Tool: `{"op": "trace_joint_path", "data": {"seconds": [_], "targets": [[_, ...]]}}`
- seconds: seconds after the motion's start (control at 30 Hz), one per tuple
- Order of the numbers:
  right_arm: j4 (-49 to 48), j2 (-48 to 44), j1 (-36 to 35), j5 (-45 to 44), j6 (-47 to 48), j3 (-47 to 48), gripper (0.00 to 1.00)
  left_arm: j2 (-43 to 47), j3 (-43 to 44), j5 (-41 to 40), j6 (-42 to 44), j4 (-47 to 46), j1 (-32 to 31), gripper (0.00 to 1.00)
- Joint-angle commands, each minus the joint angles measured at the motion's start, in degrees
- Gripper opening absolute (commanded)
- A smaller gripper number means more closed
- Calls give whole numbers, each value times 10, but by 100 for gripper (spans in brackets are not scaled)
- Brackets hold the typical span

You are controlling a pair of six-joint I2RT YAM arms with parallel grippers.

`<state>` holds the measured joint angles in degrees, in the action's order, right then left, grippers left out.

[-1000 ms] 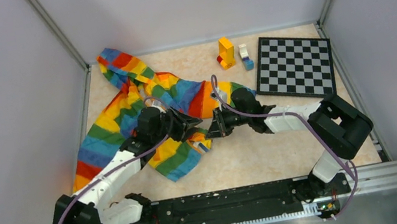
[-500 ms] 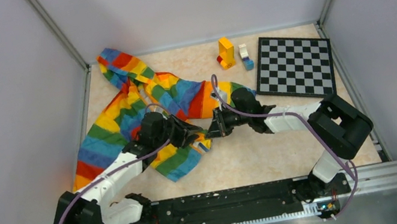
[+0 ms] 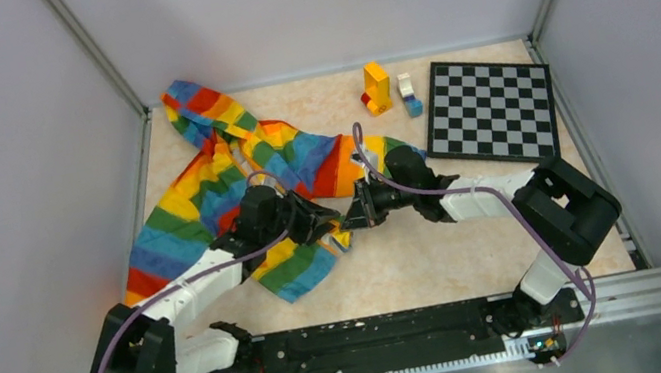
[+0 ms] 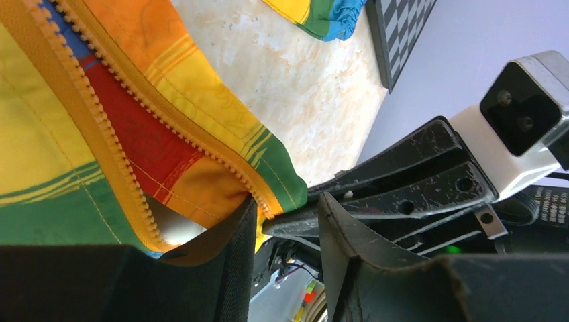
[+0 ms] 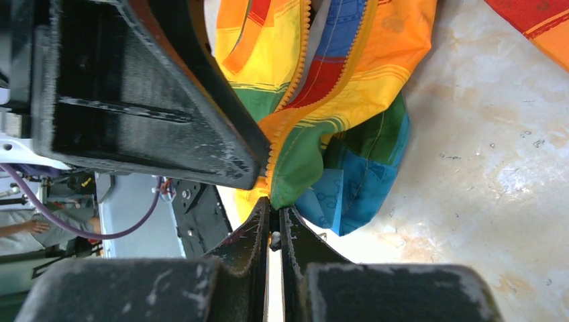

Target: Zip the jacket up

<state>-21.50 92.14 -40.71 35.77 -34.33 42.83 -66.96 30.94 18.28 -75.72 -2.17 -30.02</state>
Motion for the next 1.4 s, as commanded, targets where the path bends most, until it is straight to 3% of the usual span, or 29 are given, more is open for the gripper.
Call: {"op": "trace_joint_path", "data": {"seconds": [0.0,0.2,0.3,0.33,0.4,0.43,0.5,0.6,0.7,0.83,0.93,1.13,1.37], "targets": [[-38,-6,1,17,-8,11,0,-16,-1,-10,17,-46,-3,42],[-44,-5,1,24,-17,12,0,-16,-8,-28,28,-69,-4,42],[-36,-5,-1,26,-16,16,0,-23,-22,-18,32,-124,-5,33],[-27,-7,-2,26,-15,19,4,-25,-23,-15,44,-138,-4,26],[4,-18,-1,19,-6,27,21,-31,-17,-9,80,-145,-5,4],[28,-28,0,11,4,30,29,-31,-12,-5,103,-155,-4,0],[80,-54,6,-11,26,32,41,-31,-6,22,176,-207,-1,0],[102,-97,48,20,18,5,46,-32,14,119,278,-284,6,0],[37,-143,111,99,-38,-45,54,-31,47,211,341,-293,6,0],[-83,-175,119,148,-132,-89,60,-47,42,276,296,-417,6,0],[-167,-193,119,143,-239,-126,63,-51,21,253,260,-506,6,0],[-323,-228,119,87,-399,-211,79,-44,14,172,279,-499,5,0],[-480,-184,108,79,-522,-224,78,-35,22,159,280,-483,6,0]]}}
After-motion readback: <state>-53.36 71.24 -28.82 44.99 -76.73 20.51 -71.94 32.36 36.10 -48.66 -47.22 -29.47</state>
